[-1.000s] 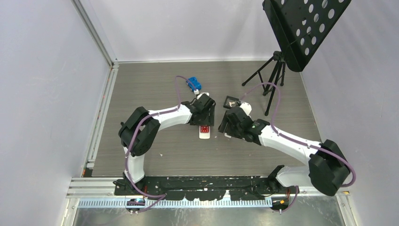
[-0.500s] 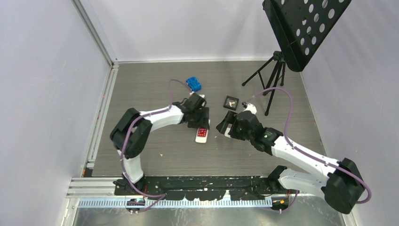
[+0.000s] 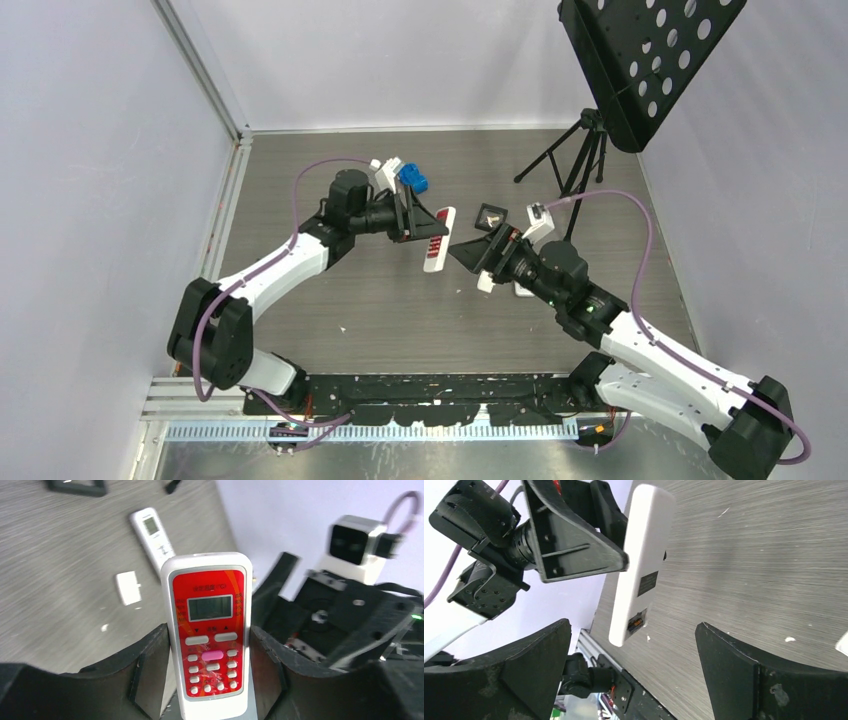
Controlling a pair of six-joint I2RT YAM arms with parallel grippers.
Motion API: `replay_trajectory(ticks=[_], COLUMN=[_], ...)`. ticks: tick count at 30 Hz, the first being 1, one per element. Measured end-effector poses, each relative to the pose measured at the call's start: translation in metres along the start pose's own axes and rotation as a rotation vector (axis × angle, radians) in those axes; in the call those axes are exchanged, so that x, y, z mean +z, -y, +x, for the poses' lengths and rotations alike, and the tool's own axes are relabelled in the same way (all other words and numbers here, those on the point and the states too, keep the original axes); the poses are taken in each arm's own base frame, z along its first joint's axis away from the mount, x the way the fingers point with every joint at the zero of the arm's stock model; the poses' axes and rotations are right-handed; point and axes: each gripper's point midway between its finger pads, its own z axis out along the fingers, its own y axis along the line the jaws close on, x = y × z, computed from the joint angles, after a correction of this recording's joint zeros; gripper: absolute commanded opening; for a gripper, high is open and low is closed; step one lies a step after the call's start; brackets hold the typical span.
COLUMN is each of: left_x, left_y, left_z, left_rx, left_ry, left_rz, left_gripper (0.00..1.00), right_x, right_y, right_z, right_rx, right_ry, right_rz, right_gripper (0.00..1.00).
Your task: Load the batteries into the remote control
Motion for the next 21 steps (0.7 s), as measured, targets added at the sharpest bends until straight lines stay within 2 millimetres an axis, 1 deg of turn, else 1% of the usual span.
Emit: replay_trajectory(ticks=[1,3,6,9,12,15,16,17,20,21], left_x=[-0.002,-0.004,-0.007,-0.011,-0.016,-0.021,-0.023,-0.024,-0.029,-0.029], left_y=[0.011,0.026,0.041,0.056,0.071,0.084,0.087,0.091,0.099,0.1], left_z=[-0.003,-0.005,-0.009,-0.013,-0.017,-0.022,-0.023,-0.024,-0.028,-0.028], left_rx=[-0.002,-0.015,-0.043,-0.073,-0.097,-0.109,-0.111,-0.113,-0.11,-0.105], left_ry=[0.009,0.016,0.027,0.038,0.051,0.066,0.07,0.074,0.085,0.089], left_rz=[0.047,0.108,0.182,0.254,0.323,0.382,0.395,0.41,0.444,0.449], left_gripper=[0.33,0.33,0.33,0.32,0.32,0.32,0.32,0.32,0.32,0.33], right_x=[0.002,0.004,0.007,0.007,0.007,0.01,0.011,0.012,0.015,0.015], right_y=[-0.003,-0.006,-0.016,-0.036,-0.057,-0.066,-0.067,-0.068,-0.071,-0.073], right_z=[0.001,0.004,0.006,0.001,-0.005,-0.005,-0.004,-0.003,0.0,-0.001], right_rx=[0.006,0.015,0.034,0.064,0.101,0.138,0.147,0.156,0.175,0.182], right_ry=[-0.009,-0.024,-0.04,-0.033,-0.024,-0.036,-0.043,-0.05,-0.068,-0.072], right_rz=[-0.013,-0.033,-0.078,-0.162,-0.249,-0.29,-0.298,-0.303,-0.314,-0.322], right_gripper=[1.0,1.0,1.0,0.99,0.96,0.88,0.84,0.8,0.62,0.59])
